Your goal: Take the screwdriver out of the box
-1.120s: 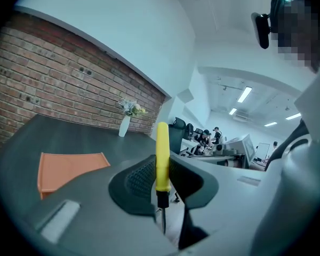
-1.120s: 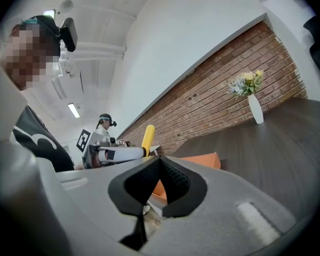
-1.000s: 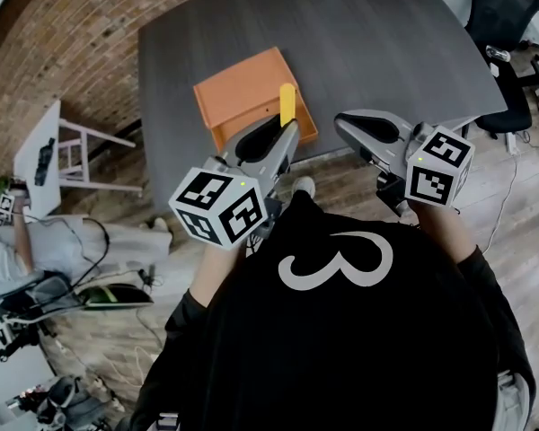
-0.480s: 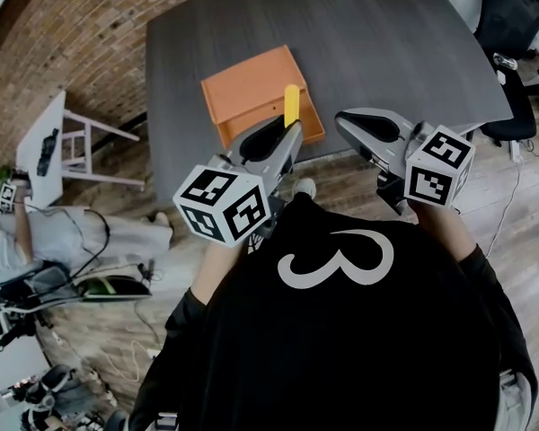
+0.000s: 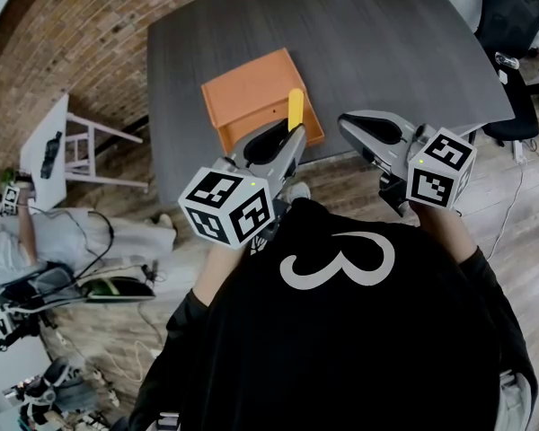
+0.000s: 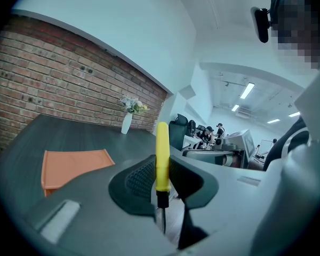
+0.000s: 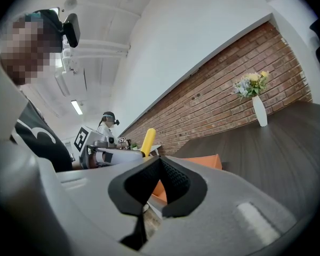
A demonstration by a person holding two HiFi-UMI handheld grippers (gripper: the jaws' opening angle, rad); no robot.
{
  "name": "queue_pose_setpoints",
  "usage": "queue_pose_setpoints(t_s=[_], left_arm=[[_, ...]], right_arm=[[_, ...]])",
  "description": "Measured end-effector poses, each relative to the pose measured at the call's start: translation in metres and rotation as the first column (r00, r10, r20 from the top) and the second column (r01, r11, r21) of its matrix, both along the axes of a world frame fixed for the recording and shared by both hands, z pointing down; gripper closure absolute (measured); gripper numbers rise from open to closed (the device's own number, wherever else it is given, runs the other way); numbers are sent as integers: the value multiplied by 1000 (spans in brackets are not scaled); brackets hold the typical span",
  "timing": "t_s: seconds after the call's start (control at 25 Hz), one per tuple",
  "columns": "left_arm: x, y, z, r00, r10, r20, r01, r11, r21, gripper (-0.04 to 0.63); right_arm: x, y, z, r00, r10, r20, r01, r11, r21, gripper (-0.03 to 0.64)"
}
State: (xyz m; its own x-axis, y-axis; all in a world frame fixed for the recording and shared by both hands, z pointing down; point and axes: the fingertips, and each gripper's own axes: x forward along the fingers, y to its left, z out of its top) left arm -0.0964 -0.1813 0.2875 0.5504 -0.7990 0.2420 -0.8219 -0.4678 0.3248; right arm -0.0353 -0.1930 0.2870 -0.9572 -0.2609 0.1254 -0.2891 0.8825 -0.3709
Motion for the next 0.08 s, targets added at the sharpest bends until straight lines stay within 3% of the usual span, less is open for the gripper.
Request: queue_pose_setpoints(t_s=[0.08], left_arm=[[3, -1, 2, 1000, 2, 3, -2, 1000, -2, 500]], right_arm=[[3, -2, 0, 1000, 5, 3, -5, 1000, 0, 617]])
